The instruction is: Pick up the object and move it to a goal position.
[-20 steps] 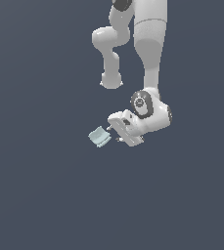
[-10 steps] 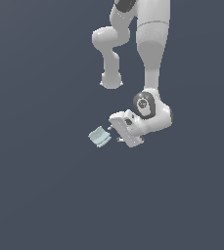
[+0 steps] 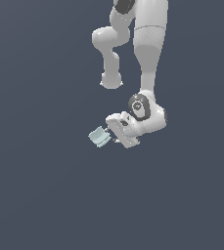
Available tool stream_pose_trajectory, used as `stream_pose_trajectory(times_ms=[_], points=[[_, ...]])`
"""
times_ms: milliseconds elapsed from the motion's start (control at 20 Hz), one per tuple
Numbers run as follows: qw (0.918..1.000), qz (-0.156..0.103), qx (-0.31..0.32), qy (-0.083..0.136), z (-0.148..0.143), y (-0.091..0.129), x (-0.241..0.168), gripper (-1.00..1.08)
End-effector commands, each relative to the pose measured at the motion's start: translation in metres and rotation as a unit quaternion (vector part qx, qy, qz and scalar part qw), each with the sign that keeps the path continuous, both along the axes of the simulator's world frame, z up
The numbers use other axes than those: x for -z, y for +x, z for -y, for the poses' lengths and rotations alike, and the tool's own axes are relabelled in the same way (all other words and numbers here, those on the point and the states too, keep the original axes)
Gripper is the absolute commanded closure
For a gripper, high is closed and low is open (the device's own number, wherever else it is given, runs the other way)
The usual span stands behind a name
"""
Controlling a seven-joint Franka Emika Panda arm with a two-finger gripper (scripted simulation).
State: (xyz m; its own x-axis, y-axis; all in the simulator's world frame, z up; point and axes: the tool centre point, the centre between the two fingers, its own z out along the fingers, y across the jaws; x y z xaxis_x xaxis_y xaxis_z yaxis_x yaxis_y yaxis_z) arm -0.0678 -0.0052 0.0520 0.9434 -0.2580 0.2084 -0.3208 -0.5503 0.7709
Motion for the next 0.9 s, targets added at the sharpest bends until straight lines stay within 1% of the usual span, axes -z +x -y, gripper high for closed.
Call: stream_pose_trajectory(times_ms=[0,50,100,550,600,850], points=[[1.0000,-0.001,0.001,-0.001,0.007,-0.001,0.005,-0.60],[1.0000,-0.001,0.001,-0.001,0.007,-0.001,0.005,-0.60],[1.0000,-0.001,0.001,-0.001,0.007,-0.001,0.005,1.08],[1.0000,-0.001,0.001,-0.001,0.007,-0.001,0.005,1.08],[1.0000,0.002,-0.003,0.002,0.000,0.000,0.000,1.08],[1.0000,0.002,-0.003,0.002,-0.004,0.003,-0.007,1.08]])
